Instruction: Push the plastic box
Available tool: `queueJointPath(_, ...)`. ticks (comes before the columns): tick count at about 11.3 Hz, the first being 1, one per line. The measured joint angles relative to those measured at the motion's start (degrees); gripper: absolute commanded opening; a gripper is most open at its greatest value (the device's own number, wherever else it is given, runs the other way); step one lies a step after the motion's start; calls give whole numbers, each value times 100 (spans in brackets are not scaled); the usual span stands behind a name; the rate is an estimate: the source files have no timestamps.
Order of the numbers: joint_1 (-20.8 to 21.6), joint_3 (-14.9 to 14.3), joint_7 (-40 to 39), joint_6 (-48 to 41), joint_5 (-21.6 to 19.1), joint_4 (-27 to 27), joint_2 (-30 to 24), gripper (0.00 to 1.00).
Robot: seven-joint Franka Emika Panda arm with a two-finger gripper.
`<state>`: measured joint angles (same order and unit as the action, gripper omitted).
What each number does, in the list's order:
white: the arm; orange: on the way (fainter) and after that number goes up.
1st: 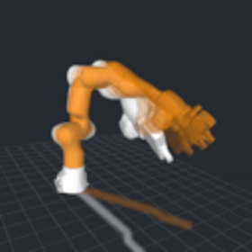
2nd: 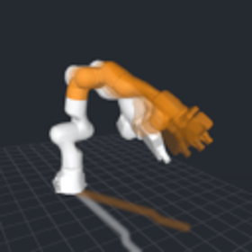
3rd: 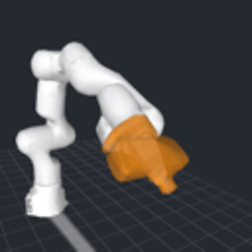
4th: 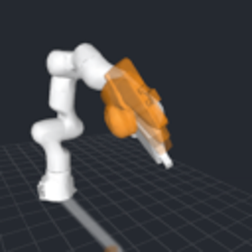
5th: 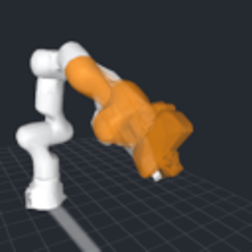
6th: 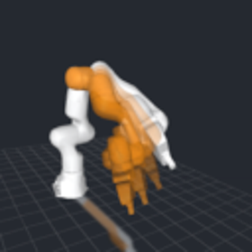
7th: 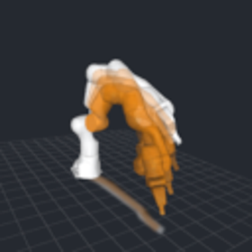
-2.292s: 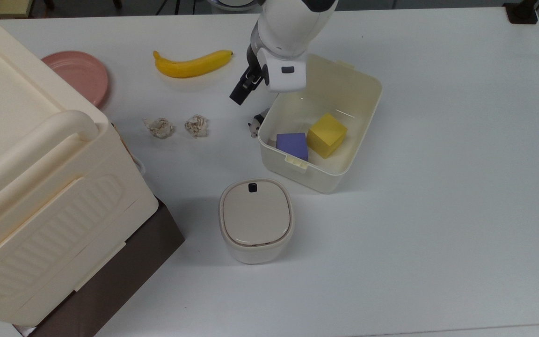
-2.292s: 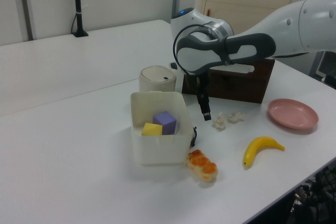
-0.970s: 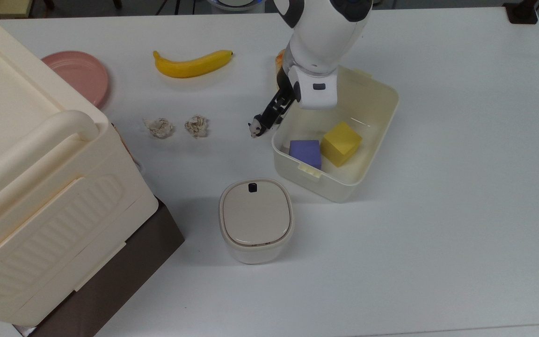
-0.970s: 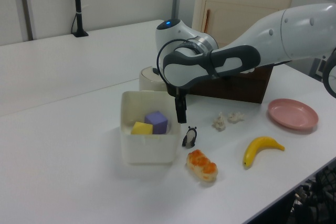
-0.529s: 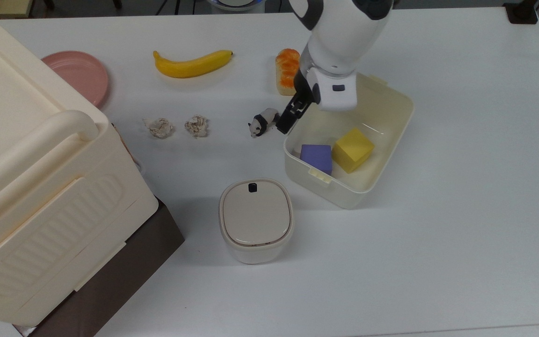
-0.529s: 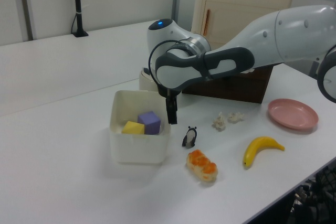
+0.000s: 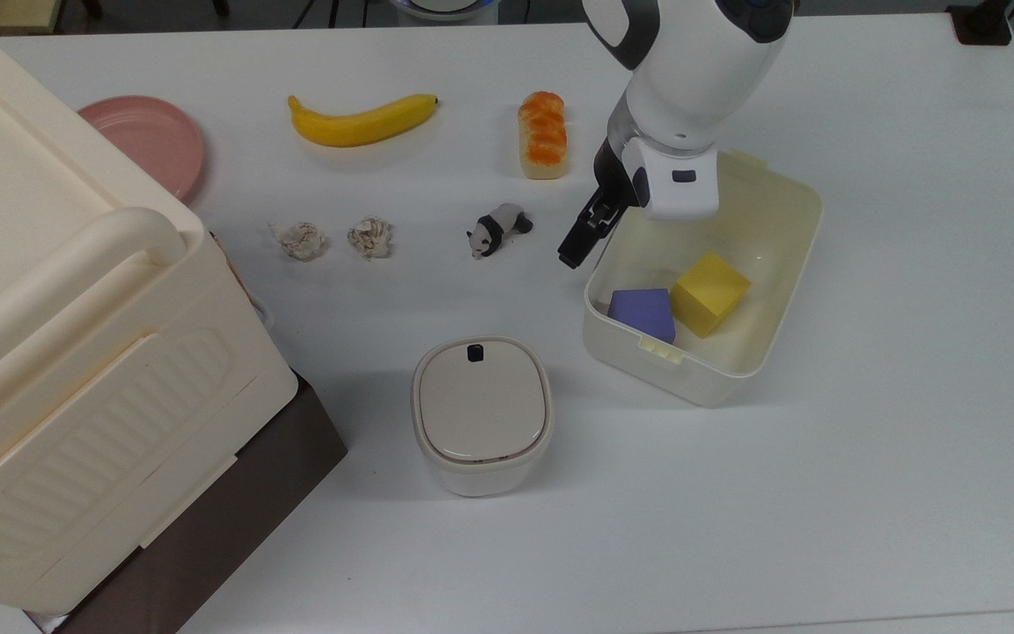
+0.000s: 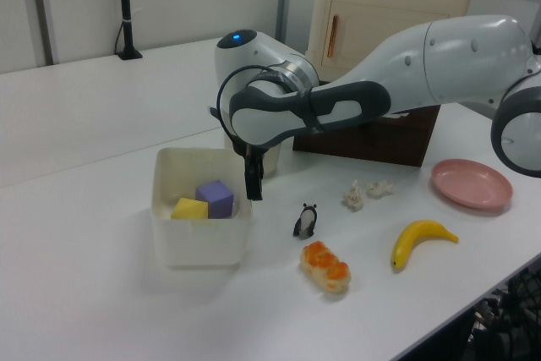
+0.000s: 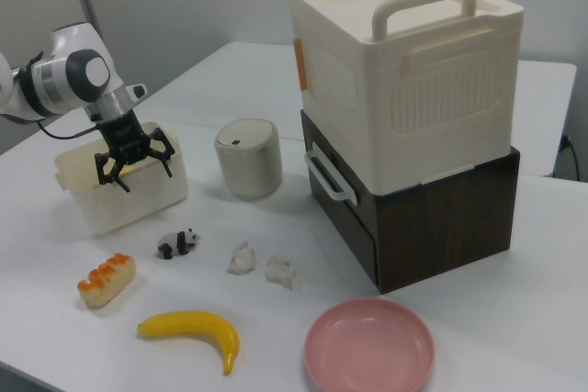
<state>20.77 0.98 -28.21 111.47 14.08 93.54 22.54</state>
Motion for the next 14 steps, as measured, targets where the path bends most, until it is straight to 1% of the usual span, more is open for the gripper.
queueJointPath(4,-50,-4,27,8,0,-146,-53,100)
queueJointPath(5,-136,-12,28,8,0,-149,-199,100)
queueJointPath(7,-463,-14,52,-45,0,-8,-750,100)
queueJointPath(8,-689,-11,81,-292,-16,65,-1114,100)
queueJointPath(9,-954,-8,224,-568,-194,98,-1476,100)
queueJointPath(11,-1609,-9,536,-786,-922,135,-2100,100)
queueJointPath(12,-1879,-9,846,-953,-1149,131,-2303,100)
queueJointPath(13,-2044,-8,1413,-1104,-1268,98,-2415,100)
queueJointPath(14,-2119,-8,2148,-1158,-1358,18,-2462,100)
